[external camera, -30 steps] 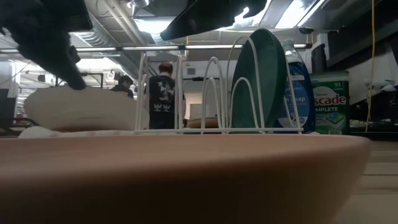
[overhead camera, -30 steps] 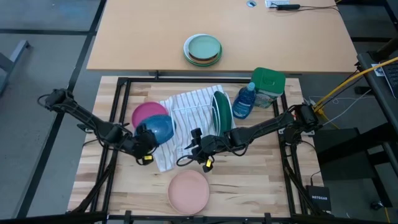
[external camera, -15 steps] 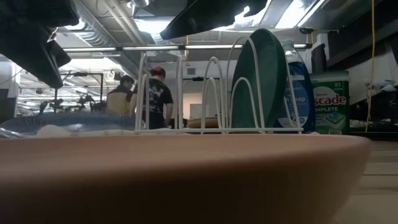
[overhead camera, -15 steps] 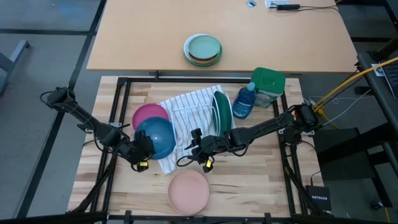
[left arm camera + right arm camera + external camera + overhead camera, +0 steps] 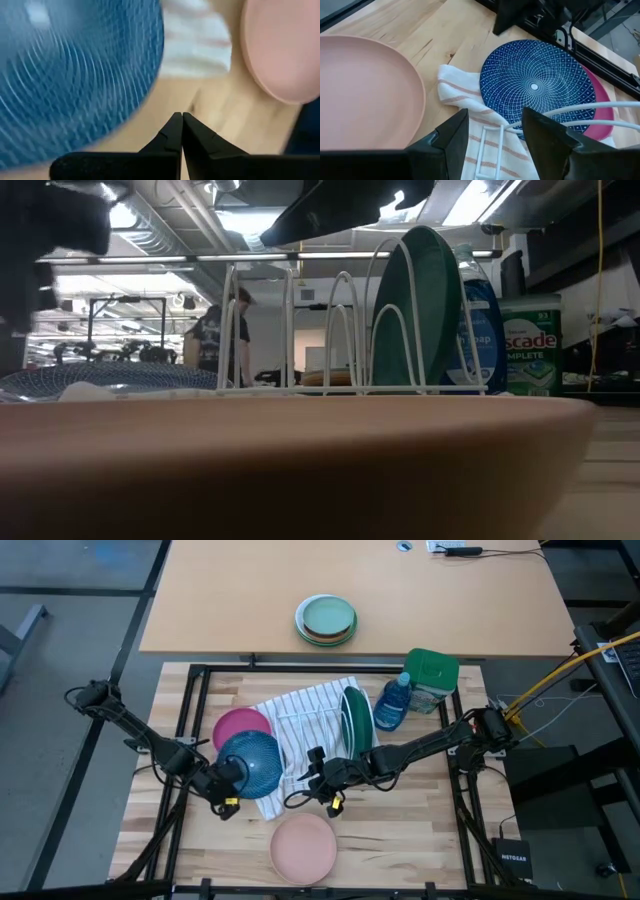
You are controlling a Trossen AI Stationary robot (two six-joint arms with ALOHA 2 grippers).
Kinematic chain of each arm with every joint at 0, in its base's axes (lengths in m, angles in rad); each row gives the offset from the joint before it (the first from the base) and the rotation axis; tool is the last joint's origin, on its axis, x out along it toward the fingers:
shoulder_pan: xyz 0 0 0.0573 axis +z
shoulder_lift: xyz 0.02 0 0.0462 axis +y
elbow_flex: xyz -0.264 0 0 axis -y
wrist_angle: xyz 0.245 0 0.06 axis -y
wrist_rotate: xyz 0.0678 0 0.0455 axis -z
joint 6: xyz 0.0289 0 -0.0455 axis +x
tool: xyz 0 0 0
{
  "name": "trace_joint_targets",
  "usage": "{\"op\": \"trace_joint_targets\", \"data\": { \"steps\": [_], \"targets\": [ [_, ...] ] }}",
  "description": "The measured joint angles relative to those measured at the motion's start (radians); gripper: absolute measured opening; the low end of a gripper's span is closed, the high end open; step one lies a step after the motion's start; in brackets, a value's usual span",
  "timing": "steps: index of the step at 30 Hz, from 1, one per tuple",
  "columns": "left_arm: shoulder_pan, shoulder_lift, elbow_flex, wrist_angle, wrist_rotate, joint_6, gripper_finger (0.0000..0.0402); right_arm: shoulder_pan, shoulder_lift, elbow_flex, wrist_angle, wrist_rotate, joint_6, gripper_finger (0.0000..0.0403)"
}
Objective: Sort dishes
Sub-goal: Put the blue plate in the dish rack
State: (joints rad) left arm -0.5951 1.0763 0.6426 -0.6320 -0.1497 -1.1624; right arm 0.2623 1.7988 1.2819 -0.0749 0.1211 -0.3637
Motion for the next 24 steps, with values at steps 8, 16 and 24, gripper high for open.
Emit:
{"op": "trace_joint_targets", "data": {
  "steps": [8,16,24],
  "targets": [
    [-0.059,0.0,0.0,-0.101,0.189,-0.334,0.0014,0.0,0.0,0.0,-0.006,0.0,0.0,0.0186],
    [-0.109,0.0,0.0,-0.257,0.205,-0.6,0.0123,0.0,0.0,0.0,-0.006,-0.001,0.0,0.0186],
    [-0.11,0.0,0.0,-0.314,-0.013,-0.918,0.0186,0.0,0.0,0.0,-0.006,-0.001,0.0,0.0186]
  ]
}}
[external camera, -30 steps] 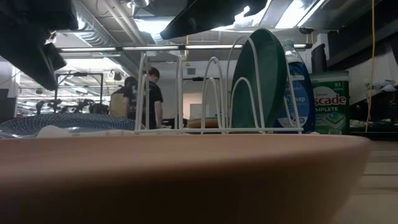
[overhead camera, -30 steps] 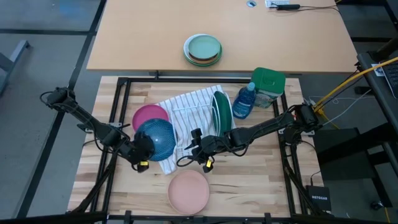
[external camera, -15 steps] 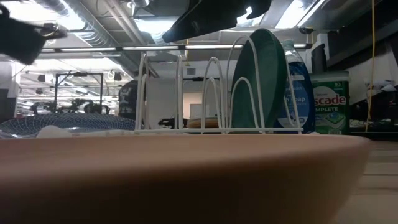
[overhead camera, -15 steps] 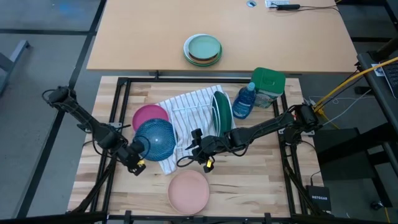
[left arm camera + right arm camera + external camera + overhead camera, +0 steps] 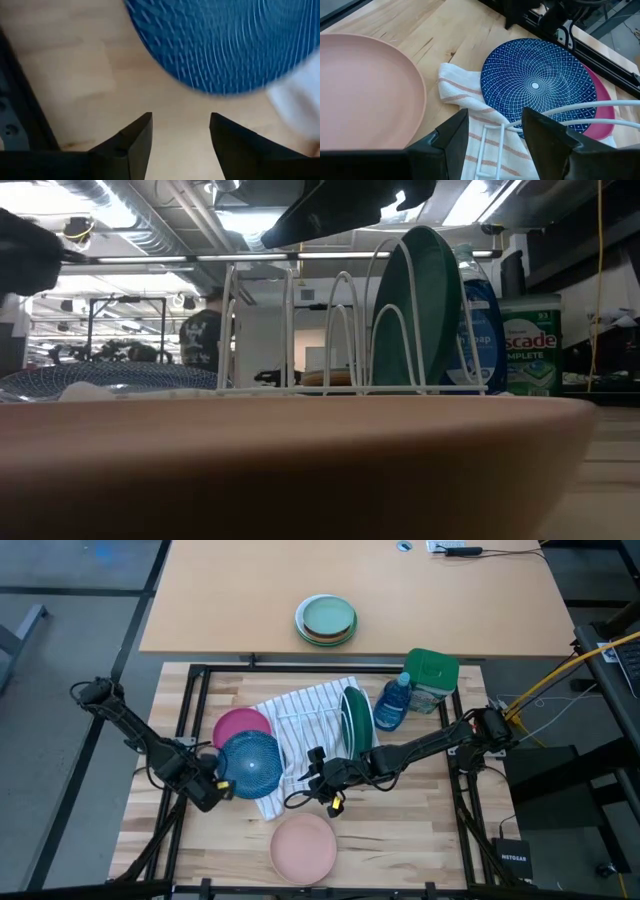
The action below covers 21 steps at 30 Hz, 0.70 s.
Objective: Sort dishes
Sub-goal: Put the blue plate in the dish rack
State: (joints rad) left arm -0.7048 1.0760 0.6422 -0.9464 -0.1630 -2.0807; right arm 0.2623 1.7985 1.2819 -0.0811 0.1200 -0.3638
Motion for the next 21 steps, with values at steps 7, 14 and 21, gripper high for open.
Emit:
{"op": "trace_joint_targets", "data": {
  "steps": [7,14,21],
  "targets": [
    [0.0,0.0,-0.056,-0.022,-0.078,-0.181,0.0185,0.0,0.0,0.0,0.0,0.0,0.0,0.0186],
    [0.0,0.0,-0.168,0.137,-0.202,-0.211,0.0184,0.0,0.0,0.0,0.0,-0.001,0.0,0.0186],
    [0.0,0.0,-0.241,0.202,-0.299,-0.202,0.0184,0.0,0.0,0.0,0.0,-0.001,0.0,0.0186]
  ]
}}
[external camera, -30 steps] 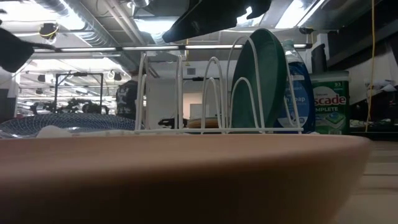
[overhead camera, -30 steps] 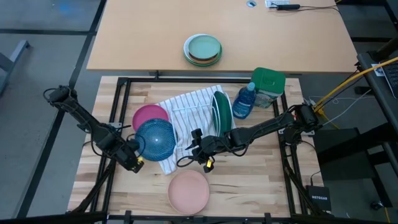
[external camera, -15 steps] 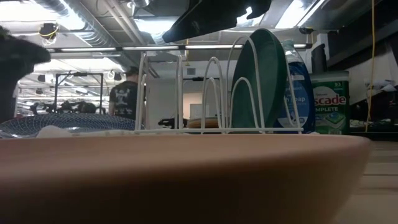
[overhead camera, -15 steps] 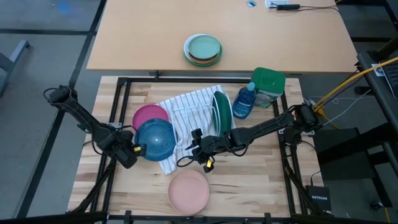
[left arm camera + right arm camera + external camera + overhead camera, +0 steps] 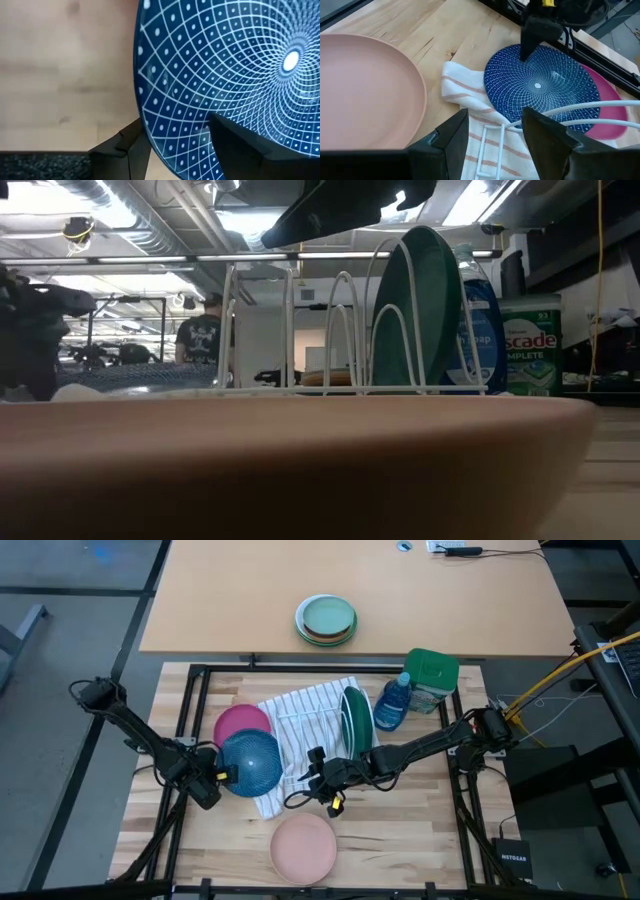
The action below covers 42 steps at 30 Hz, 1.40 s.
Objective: Sort dishes
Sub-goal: Put the blue plate in the dish rack
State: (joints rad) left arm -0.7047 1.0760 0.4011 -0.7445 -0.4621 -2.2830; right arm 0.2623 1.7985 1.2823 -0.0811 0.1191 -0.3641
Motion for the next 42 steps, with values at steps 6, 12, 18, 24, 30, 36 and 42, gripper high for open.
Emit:
{"op": "trace_joint_targets", "data": {
  "steps": [6,12,18,24,30,36,42],
  "targets": [
    [-0.001,-0.002,-0.058,0.1,-0.103,0.021,0.0184,0.0,0.0,0.0,0.0,0.0,0.0,0.0186],
    [0.001,0.0,-0.068,0.124,-0.183,0.08,0.0184,0.0,0.0,0.0,0.0,0.0,0.0,0.0186],
    [0.0,0.0,-0.068,0.216,-0.287,0.203,0.0184,0.0,0.0,0.0,0.0,0.0,0.0,0.0186],
    [0.001,0.0,-0.068,0.236,-0.314,0.32,0.0184,0.0,0.0,0.0,0.002,0.0,0.0,0.0186],
    [0.001,0.0,-0.068,0.249,-0.315,0.408,0.0164,0.0,0.0,0.0,0.003,0.0,0.0,0.0186],
    [0.001,0.0,-0.066,0.298,-0.32,0.462,0.008,0.0,0.0,0.0,0.003,0.0,0.0,0.0186],
    [0.0,-0.007,-0.061,0.315,-0.346,0.45,0.0012,0.0,0.0,0.0,0.003,0.001,0.0,0.0186]
  ]
}}
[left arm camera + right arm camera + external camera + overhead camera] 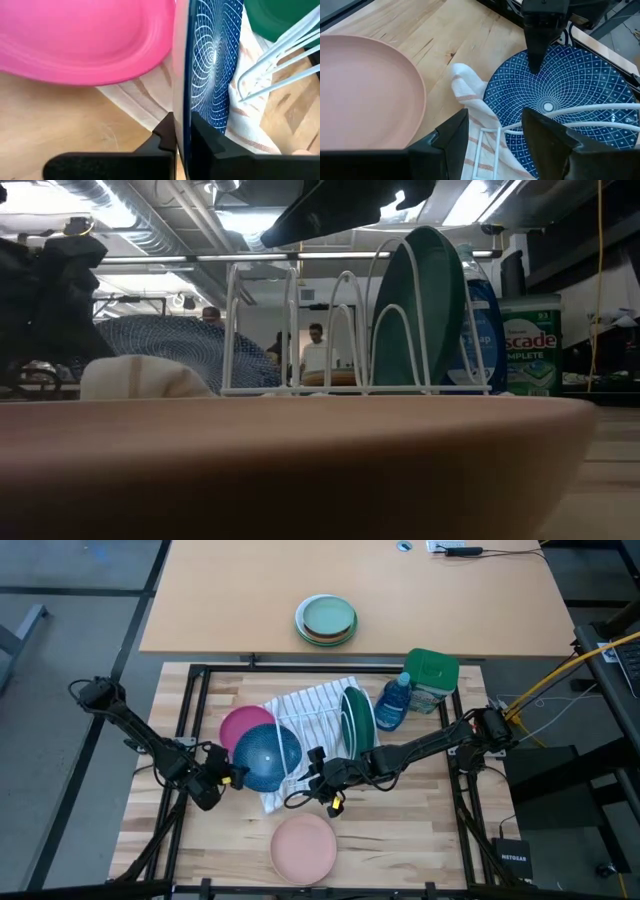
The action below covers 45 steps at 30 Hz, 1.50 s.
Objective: Sort dishes
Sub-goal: Put the blue plate in the dish rack
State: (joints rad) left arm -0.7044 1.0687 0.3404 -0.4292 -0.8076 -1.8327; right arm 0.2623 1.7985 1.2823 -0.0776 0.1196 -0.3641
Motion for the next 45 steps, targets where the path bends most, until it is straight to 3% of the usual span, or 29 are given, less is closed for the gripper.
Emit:
{"op": "trace_joint_targets", "data": {
  "steps": [7,15,20,29,36,45],
  "targets": [
    [0.001,-0.059,0.001,-0.021,0.023,0.047,0.0009,0.0,0.0,0.0,0.0,0.002,0.0,0.0186],
    [0.001,-0.202,-0.001,-0.048,0.05,0.204,0.0003,0.0,0.0,0.0,0.002,0.031,0.0,0.0186],
    [-0.001,-0.289,0.004,-0.142,0.064,0.23,0.0002,0.0,0.0,0.0,0.006,0.035,0.0,0.0186],
    [-0.001,-0.358,0.164,-0.53,0.096,0.219,0.0001,0.0,-0.011,0.0,0.01,0.075,0.0,0.0186],
    [-0.001,-0.355,0.286,-0.633,0.127,0.273,0.0001,0.0,-0.056,0.0,0.007,0.158,0.028,0.0186],
    [0.0,-0.356,0.434,-0.763,0.163,0.351,0.0,-0.001,-0.143,0.0,-0.022,0.158,0.156,0.0186]
  ]
}}
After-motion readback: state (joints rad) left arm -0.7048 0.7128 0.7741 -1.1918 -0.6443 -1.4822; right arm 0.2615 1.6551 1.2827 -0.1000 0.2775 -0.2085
